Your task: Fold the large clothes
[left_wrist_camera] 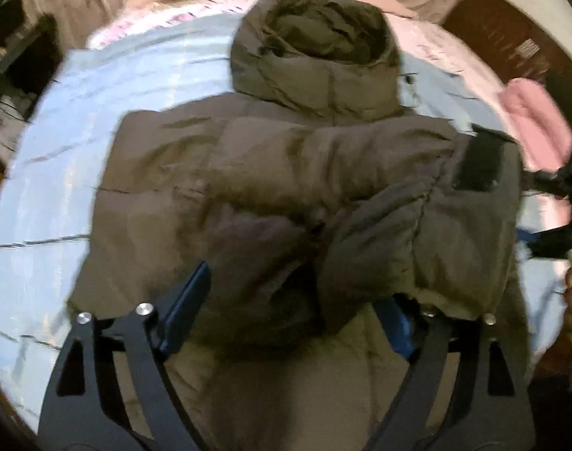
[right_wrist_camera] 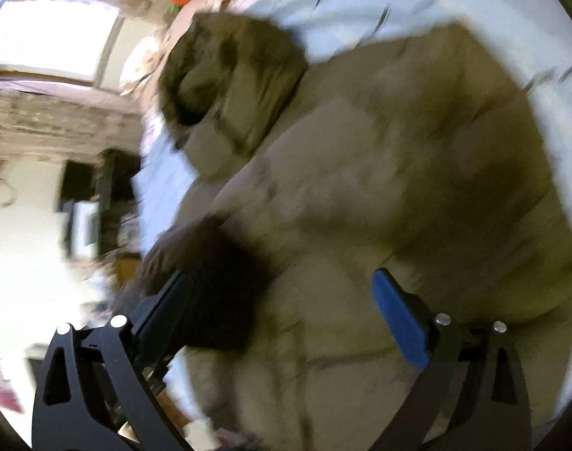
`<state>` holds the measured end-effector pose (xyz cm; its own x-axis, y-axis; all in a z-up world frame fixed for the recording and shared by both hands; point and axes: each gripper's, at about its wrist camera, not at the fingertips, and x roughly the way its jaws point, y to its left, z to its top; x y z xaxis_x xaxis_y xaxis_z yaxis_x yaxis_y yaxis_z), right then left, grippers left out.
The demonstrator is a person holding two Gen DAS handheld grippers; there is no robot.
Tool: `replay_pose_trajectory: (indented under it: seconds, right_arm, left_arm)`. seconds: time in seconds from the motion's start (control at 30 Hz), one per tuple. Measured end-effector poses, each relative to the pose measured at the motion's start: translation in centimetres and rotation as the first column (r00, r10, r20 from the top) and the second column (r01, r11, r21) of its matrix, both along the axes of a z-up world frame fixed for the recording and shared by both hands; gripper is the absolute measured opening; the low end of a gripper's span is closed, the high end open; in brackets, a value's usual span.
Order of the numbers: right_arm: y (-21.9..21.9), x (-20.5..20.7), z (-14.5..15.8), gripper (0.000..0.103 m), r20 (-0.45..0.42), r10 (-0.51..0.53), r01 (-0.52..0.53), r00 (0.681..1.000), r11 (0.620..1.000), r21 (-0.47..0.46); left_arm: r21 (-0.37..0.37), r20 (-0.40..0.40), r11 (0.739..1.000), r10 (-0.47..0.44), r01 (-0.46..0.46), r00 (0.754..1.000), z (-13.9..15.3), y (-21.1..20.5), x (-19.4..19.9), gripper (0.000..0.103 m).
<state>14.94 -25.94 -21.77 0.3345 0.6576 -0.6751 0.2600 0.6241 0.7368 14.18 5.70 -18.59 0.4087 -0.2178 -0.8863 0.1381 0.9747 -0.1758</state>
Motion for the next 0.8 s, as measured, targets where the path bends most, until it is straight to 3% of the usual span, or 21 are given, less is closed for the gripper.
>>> replay_pose_trajectory:
  seconds: [0.1,0.17,0.27,0.37,0.53,0.57,0.63,0.67,0.8]
  right_arm:
    - [1.2,-0.2,-0.5,0.098,-0.014,0.026,-0.024,1.000,0.993,0.117]
    - [1.7,-0.2,0.0,0.098,0.014,0.027,-0.028,1.000,0.989,0.147]
    - [2.7,0.1,0.5,0.101,0.037,0.063,-0.069,0.997,0.982,0.175]
    - [3.8,0.0,0.6,0.102,0.030,0.086,-0.090,0.996,0.978,0.189]
    - [6.6,-0.5,-0.6,0.099,-0.049,0.193,-0.193,0.980,0.981,0.003]
    - [6.9,-0.5,-1.0,0.092,-0.056,0.193,-0.194,0.980,0.981,-0.010]
    - [8.0,-0.4,-1.5,0.030,-0.066,0.215,-0.221,0.974,0.971,-0.089]
    - [8.6,-0.2,-1.4,0.019,-0.072,0.240,-0.249,0.968,0.953,-0.172]
    - [9.7,2.0,0.9,0.013,0.030,0.227,-0.209,0.973,0.934,-0.288]
  left_arm:
    - [-0.072,-0.013,0.991,-0.117,0.116,0.993,0.2,-1.1,-0.7,0.088]
    - [-0.024,0.027,0.979,-0.201,0.202,0.979,0.7,-2.9,-1.7,0.090]
    - [0.042,0.089,0.968,-0.251,0.248,0.964,1.5,-4.2,-2.8,0.098]
    - [0.084,0.094,0.977,-0.203,0.195,0.975,1.5,-3.6,-2.3,0.099]
    - [0.146,0.007,0.989,0.008,-0.009,1.000,-0.6,0.1,0.1,0.099]
    - [0.188,-0.016,0.981,0.057,-0.053,0.998,-1.4,0.9,0.6,0.099]
    - [0.263,-0.047,0.958,0.127,-0.111,0.991,-2.7,2.2,1.4,0.099]
    - [0.293,-0.065,0.947,0.154,-0.128,0.986,-3.5,2.8,1.8,0.099]
    - [0.332,-0.106,0.929,0.210,-0.165,0.972,-5.8,4.4,2.9,0.101]
